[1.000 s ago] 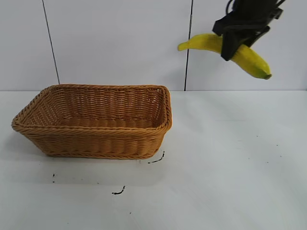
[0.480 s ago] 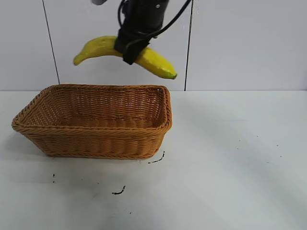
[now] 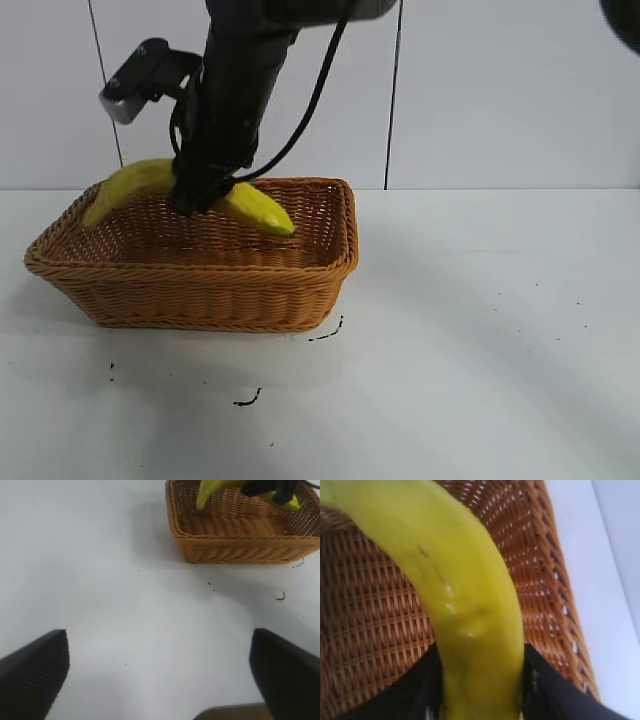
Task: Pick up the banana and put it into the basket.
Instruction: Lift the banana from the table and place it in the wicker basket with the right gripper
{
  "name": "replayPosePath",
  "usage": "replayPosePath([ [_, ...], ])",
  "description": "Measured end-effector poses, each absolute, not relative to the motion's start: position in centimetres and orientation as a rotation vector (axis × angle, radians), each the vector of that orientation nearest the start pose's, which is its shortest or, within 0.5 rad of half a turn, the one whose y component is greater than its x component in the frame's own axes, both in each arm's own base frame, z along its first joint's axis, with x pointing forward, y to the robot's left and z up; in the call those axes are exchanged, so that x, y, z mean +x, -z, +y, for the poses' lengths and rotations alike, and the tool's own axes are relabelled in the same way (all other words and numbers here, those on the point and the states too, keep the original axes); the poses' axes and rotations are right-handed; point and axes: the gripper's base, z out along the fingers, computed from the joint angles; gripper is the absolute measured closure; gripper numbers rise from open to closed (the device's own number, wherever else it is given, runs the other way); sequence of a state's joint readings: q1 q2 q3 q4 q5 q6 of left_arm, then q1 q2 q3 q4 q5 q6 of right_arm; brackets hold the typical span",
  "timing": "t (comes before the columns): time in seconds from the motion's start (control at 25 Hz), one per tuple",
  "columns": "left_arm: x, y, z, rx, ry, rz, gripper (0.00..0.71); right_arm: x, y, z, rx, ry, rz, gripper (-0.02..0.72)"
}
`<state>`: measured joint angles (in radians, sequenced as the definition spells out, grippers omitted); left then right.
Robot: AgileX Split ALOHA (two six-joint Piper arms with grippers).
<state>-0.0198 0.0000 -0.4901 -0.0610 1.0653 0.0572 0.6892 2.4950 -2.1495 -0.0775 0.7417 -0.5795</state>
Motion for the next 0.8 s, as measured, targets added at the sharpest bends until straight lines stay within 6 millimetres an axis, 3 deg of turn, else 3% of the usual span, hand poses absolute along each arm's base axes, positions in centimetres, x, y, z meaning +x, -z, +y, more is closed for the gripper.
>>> replayPosePath([
  [0.12, -0.4, -27.4, -0.5, 0.082, 0.05, 2.056, 0.015, 42.4, -14.3, 34.4, -1.561, 0.042, 2.036, 0.384],
  [0.16, -0.4, -27.4, -0.5, 0.082, 0.05, 2.056, 0.015, 42.4, -14.3, 34.4, -1.554, 0.039, 2.039, 0.347],
  [0.28, -0.4, -27.4, -0.5, 0.082, 0.05, 2.056, 0.015, 42.4, -14.4, 34.4, -1.516, 0.022, 2.065, 0.12],
  [0.36, -0.4, -27.4, -0.5, 0.082, 0.05, 2.056, 0.015, 42.3, -15.0, 34.3, -1.477, 0.01, 2.095, 0.048],
  [0.64, -0.4, -27.4, -0.5, 0.082, 0.05, 2.056, 0.015, 41.3, -21.0, 33.3, -1.255, -0.056, 2.22, 0.014],
  [0.8, -0.4, -27.4, -0.5, 0.082, 0.05, 2.056, 0.015, 41.6, -23.4, 31.3, -1.028, -0.112, 2.348, 0.014],
])
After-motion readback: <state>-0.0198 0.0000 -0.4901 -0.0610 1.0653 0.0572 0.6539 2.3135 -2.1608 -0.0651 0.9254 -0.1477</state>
